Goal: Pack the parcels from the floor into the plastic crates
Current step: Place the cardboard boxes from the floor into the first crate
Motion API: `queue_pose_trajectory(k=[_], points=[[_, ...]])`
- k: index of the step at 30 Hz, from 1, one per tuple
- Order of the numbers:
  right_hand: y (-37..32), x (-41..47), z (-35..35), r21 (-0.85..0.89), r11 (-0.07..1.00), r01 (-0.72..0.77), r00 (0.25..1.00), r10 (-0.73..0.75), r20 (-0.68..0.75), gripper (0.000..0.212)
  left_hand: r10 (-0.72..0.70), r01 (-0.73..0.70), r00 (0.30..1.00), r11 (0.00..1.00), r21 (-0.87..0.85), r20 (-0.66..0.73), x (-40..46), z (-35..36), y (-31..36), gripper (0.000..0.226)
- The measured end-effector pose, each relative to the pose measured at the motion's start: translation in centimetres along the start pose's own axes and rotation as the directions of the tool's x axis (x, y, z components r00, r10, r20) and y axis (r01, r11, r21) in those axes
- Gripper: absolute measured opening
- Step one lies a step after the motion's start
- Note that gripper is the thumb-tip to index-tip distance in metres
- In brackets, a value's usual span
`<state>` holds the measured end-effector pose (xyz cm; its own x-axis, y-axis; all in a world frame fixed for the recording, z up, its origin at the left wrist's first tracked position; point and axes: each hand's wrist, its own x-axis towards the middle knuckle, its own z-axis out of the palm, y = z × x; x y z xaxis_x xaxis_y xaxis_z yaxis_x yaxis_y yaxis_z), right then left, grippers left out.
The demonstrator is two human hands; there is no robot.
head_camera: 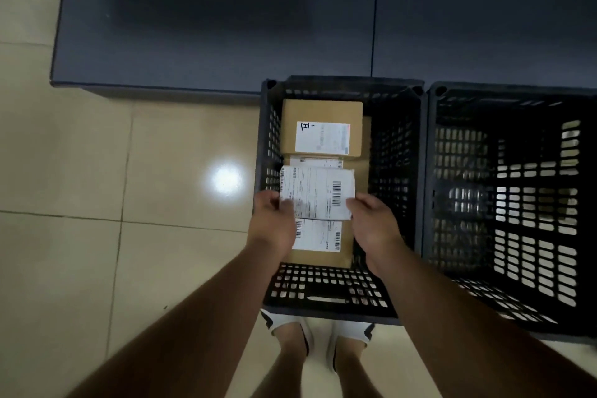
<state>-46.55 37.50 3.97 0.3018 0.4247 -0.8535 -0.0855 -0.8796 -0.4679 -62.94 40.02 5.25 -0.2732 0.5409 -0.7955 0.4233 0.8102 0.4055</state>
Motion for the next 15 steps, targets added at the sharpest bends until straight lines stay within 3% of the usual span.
queue_pose_trajectory(k=[8, 15], points=[[0.9, 7.5, 2.4, 0.018, 0.999, -0.052, 0.998, 0.052, -0.018, 0.019, -0.033, 0.033, 0.999, 0.999, 0.022, -0.015, 7.1, 3.8, 0.0, 0.040], [1.4, 10.8, 3.4, -0.029, 0.997, -0.077, 0.996, 0.078, 0.046, 0.026, -0.041, 0.047, 0.999, 0.969, 0.242, -0.029, 10.2, 6.3, -0.2, 0.050]])
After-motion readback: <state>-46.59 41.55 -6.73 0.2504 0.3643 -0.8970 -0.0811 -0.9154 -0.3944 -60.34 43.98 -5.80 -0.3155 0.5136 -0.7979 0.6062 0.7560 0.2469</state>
